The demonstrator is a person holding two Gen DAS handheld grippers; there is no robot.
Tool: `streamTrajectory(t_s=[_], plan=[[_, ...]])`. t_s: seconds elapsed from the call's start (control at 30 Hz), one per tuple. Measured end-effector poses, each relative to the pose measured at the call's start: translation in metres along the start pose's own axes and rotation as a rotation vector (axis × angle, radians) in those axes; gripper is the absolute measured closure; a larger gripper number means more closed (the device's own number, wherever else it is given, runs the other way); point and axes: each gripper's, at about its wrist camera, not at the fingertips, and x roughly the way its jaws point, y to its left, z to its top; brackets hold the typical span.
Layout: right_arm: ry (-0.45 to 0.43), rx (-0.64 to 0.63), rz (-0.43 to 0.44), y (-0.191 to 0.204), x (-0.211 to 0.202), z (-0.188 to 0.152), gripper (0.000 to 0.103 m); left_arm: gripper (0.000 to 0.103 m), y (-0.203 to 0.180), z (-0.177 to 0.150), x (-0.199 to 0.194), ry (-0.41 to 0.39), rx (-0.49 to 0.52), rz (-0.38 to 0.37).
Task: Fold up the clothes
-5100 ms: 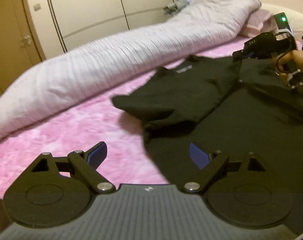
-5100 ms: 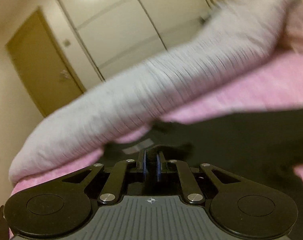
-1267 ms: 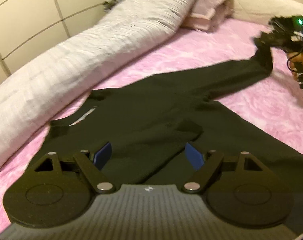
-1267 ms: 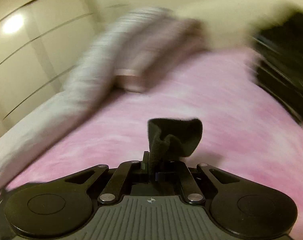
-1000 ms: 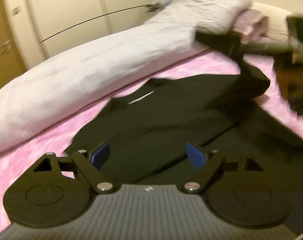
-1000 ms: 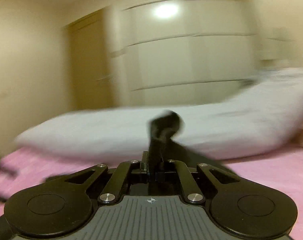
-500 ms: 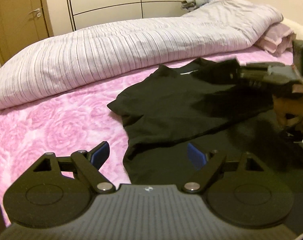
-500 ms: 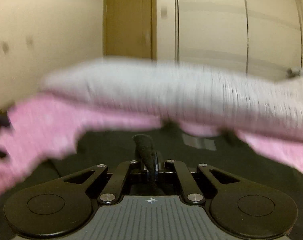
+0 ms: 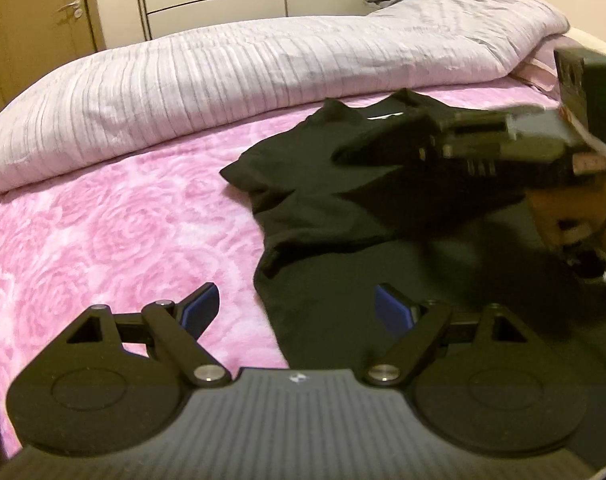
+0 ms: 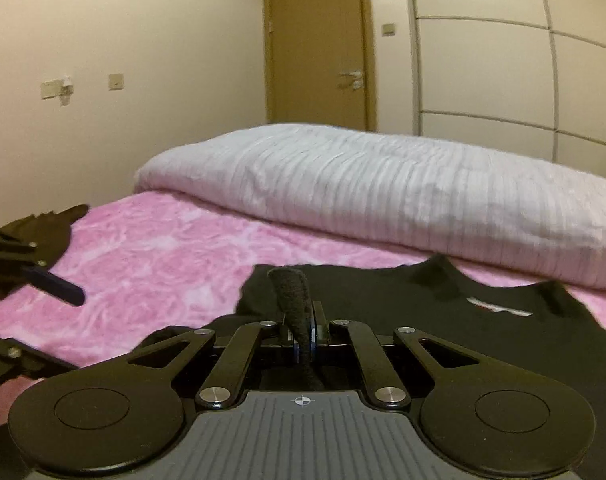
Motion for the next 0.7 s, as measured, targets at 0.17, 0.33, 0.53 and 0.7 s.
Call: streamTrajectory(t_s=[0.17, 0.33, 0.53, 0.7], plan=[[0.154, -0.020, 0.042, -0.001, -0.013, -0.016, 0.071, 0.021, -0.008, 0.012, 0.004, -0.011, 0.015, -0.018], [0.132, -0.044, 0.027, -0.012, -0.071, -0.030, 0.039, 0.021, -0.025, 0.035, 0.021, -0.022, 0.031, -0.054], [0.059, 0.120, -0.290, -0.076, -0.162, -0.062, 0.038, 0.035, -0.049, 0.059, 0.076, 0.076, 0.017, -0.110], [0.101, 0.296, -0.513, -0.145, -0.199, -0.093, 0.037, 0.055, -0.052, 0.064, 0.115, 0.163, -0.057, -0.148]])
